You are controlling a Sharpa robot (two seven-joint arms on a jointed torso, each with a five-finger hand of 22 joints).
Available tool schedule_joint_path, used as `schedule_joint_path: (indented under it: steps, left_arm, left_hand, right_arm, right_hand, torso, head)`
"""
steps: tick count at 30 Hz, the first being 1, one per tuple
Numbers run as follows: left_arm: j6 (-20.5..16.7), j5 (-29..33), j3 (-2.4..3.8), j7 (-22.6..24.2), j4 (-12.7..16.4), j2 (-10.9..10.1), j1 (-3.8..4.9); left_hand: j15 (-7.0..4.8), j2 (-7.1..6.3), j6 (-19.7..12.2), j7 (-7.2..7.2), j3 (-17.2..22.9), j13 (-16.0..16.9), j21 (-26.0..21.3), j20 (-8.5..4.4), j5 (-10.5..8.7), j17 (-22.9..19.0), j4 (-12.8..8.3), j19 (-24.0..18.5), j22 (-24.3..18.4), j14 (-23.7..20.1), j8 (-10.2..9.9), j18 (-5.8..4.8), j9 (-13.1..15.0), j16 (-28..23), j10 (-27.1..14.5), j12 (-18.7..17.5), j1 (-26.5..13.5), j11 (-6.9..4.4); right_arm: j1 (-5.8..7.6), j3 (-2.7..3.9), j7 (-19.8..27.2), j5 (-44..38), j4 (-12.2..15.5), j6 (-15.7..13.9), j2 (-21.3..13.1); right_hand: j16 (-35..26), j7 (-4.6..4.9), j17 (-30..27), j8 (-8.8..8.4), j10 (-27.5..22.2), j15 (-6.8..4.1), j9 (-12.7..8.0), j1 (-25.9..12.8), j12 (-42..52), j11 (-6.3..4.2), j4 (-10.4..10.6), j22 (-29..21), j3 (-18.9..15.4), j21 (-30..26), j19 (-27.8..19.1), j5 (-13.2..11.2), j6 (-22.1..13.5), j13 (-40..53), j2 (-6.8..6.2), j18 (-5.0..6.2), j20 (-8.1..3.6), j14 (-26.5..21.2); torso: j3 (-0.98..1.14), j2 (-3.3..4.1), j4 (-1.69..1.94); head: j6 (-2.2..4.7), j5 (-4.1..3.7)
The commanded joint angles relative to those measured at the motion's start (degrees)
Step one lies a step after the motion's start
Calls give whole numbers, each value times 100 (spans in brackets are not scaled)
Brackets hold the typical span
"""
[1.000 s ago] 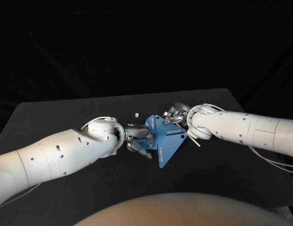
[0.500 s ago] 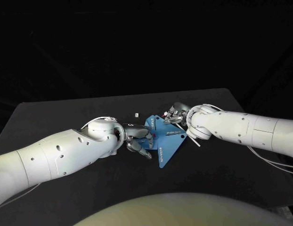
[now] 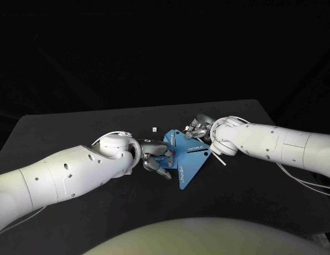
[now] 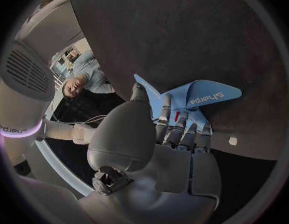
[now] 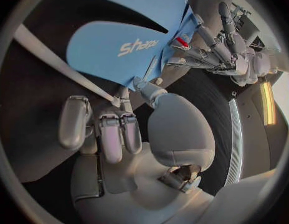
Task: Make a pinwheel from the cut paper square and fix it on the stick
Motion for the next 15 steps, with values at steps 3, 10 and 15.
schedule_joint_path:
  steps: [3,10,15]
  left_arm:
    - [222,-20,-23,-81,-6,2,-23]
    - [222,-20,-23,-83,-5,5,-23]
    - [227,-20,-23,-95,-5,0,-23]
  left_hand:
    - [-4,57,30,0,-38,4,24,4,-28,6,-3,-18,6,11,-36,62,-5,4,-5,14,9,51]
    - [-2,66,47,7,-47,3,23,5,-28,5,-4,-18,6,6,-45,58,-16,3,-18,14,17,54]
    - [-2,66,47,7,-47,3,23,5,-28,5,-4,-18,6,6,-45,58,-16,3,-18,14,17,54]
  right_arm:
    - [-2,-9,66,121,-43,284,50]
    - [5,-9,91,138,-91,295,110]
    - [7,-8,121,146,-137,259,140]
  right_hand:
    - [23,27,1510,-36,587,-28,-9,-26,20,-26,8,490,-41,17,25,-12,-35,1510,-38,49,-16,586]
    - [23,27,1510,-38,587,-27,-8,-33,20,-25,14,486,-47,8,22,-11,-37,1510,-40,51,-16,586]
    - [23,25,1510,-38,587,-25,-6,-33,20,-26,20,494,-46,21,27,-6,-37,1510,-28,48,-15,586]
  torso:
    - [1,-3,2]
    - [-4,-11,3]
    - [-6,-11,0]
  head:
    - [0,0]
    - [0,6]
    - [0,5]
